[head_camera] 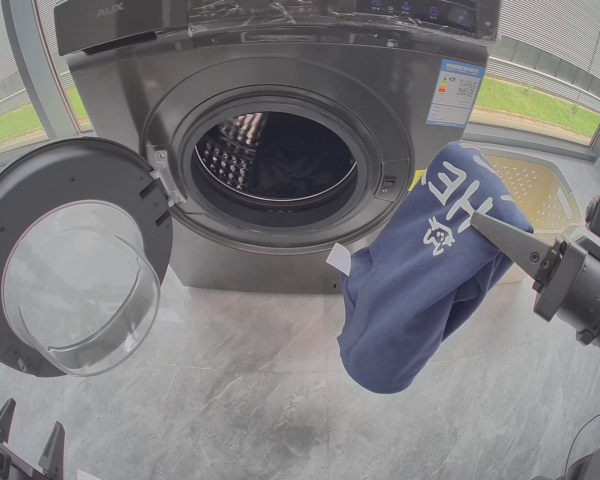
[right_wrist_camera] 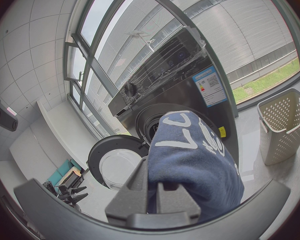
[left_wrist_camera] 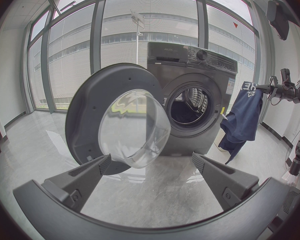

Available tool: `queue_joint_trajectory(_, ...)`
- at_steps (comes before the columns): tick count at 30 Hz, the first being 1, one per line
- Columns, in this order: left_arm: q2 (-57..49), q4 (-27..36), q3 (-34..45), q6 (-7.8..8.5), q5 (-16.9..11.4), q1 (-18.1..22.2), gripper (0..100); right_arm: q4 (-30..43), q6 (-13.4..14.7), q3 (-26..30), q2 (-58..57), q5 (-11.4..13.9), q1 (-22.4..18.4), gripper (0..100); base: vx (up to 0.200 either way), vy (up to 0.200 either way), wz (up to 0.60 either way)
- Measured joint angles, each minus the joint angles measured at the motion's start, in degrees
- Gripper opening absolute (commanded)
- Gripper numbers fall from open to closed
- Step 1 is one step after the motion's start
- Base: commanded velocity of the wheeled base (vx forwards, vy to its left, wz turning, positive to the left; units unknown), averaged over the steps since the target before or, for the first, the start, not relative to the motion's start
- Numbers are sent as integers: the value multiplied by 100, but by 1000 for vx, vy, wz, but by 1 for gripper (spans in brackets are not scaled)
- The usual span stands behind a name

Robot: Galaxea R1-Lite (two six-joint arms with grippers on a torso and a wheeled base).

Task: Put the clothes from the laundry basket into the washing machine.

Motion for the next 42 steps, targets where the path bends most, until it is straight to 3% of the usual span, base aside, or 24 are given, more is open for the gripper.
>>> queue_joint_trajectory(24, 0, -4, 0, 45, 2, 0, 100, 48, 121, 273, 107, -35, 46, 0, 0, 0, 0)
queue_joint_trajectory(27, 0, -4, 0, 48, 5, 2, 100, 30, 137, 273, 149, -33, 55, 0, 0, -200, 0)
queue_joint_trajectory(33, 0, -6, 0, 56, 2, 0, 100, 4, 395, 163, 276, -28, 171, 0, 0, -100, 0)
queue_joint_trajectory(39, 0, -6, 0, 300, 5, 11, 100, -5, 550, -41, 527, -17, 350, 0, 0, 0, 0)
queue_joint_trajectory(42, 0, -1, 0, 336, -6, 11, 100, -5, 652, -230, 684, -22, 413, 0, 0, 0, 0)
